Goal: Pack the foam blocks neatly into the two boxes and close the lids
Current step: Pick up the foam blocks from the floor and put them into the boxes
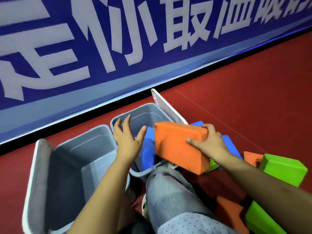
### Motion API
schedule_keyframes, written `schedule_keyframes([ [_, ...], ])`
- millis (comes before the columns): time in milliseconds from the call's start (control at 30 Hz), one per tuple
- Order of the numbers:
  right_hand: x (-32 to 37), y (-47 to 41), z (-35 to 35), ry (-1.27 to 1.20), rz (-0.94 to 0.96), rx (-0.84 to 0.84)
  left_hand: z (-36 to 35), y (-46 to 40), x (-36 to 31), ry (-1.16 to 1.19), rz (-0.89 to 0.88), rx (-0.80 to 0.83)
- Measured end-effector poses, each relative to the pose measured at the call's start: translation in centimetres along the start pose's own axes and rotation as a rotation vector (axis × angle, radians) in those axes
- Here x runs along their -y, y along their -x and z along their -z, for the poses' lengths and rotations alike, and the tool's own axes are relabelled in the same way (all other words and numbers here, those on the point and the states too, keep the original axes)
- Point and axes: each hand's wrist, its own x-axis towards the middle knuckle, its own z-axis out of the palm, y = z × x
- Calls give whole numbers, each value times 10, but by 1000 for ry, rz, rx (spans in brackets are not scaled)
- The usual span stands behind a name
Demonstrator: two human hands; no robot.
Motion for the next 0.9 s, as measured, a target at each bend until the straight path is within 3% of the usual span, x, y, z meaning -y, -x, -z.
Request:
schedule_keyframes([
  [200, 55, -33, -51, -239, -34, -11, 16, 23, -1, -30, -78, 86],
  [367, 48, -23, -70, -192, 97, 231, 14, 34, -15, 6, -65, 146],
  [533, -31, -5, -36, -88, 71, 265, -23, 45, -47, 9, -137, 327],
  [733, -175, -2, 37, -22, -235, 160, -117, 61, -101, -17, -234, 512],
  [900, -256, 3, 88, -7, -493, 54, -212, 80, -138, 9, -218, 725],
])
